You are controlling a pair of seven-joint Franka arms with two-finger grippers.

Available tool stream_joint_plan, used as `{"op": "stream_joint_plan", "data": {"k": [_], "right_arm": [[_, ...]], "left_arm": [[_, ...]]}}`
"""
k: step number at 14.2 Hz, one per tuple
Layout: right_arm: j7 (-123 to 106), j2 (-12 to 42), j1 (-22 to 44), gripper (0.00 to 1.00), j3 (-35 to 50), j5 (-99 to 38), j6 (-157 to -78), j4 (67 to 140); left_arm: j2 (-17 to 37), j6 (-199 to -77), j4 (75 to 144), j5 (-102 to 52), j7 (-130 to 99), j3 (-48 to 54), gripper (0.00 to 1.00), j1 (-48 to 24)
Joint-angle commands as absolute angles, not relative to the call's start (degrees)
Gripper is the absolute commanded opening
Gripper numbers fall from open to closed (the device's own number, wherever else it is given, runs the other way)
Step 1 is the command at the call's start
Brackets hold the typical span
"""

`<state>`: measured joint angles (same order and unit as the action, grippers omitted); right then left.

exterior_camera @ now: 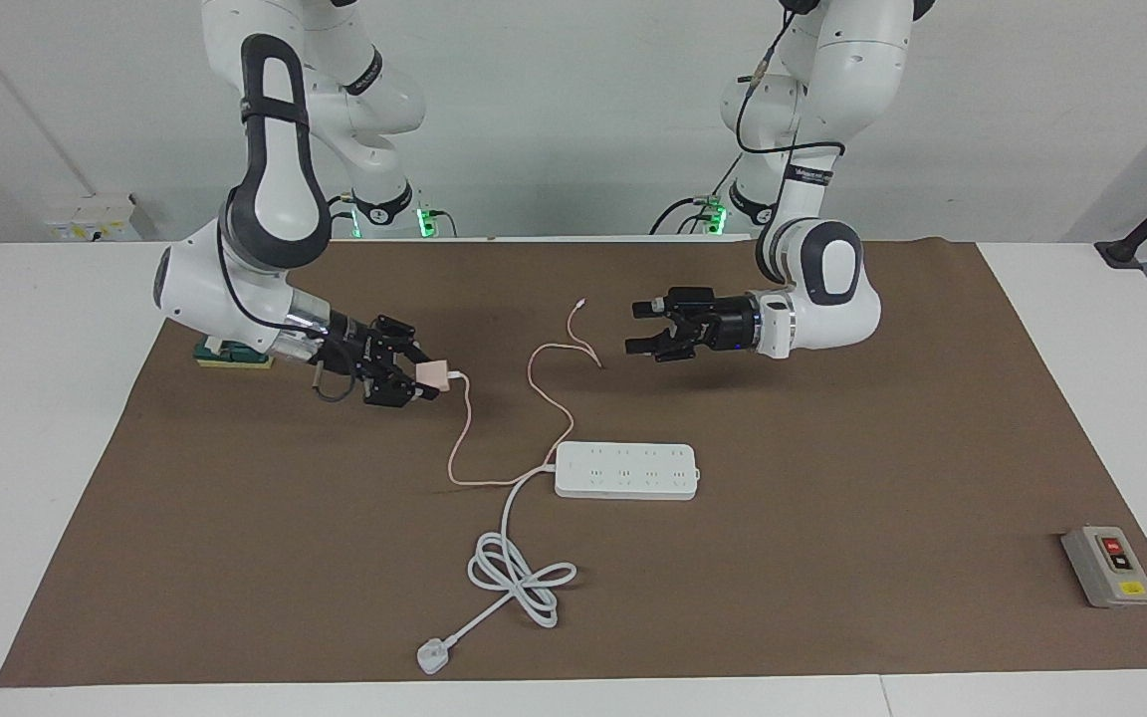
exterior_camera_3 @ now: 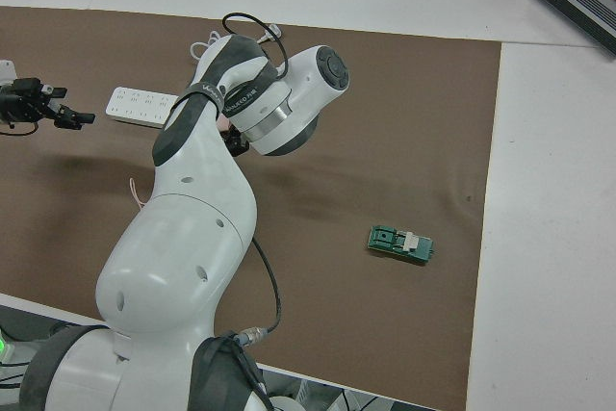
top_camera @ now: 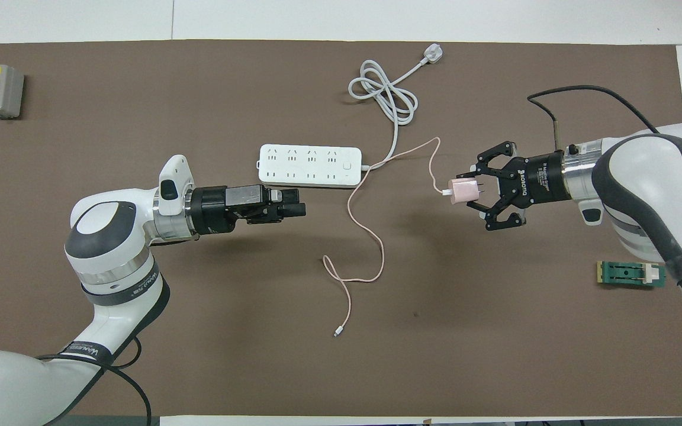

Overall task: Plug charger into power strip
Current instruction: 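Carry the pink charger with the right gripper to the left gripper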

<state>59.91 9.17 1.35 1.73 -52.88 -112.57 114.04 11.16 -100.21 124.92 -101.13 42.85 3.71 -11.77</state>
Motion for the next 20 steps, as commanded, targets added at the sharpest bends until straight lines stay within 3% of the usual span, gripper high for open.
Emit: {"op": "stream_joint_plan", "data": {"k": [1, 3, 10, 20], "right_arm": [[64.24, 9.58, 5.69, 0.00, 1.85, -53.88, -113.11, 110.66], [68.00, 9.84, 9.65, 0.00, 1.85, -53.96, -114.51, 108.82], [83.39, 12.56, 23.89, 0.00, 1.85, -53.96, -130.58, 103.81], [83.58, 13.97, 27.51, 0.00, 1.93, -53.53, -128.67, 102.83]], "left_arm": [[11.69, -101.16, 123.93, -102.22, 42.01, 3.08, 1.00, -13.10], [11.78, -101.07, 123.58, -102.22, 42.01, 2.99, 1.00, -12.83], [11.95, -101.42, 122.96, -102.22, 42.10, 3.08, 1.00, -13.27], [11.95, -102.13, 122.96, -102.92, 42.10, 3.08, 1.00, -14.41]]}}
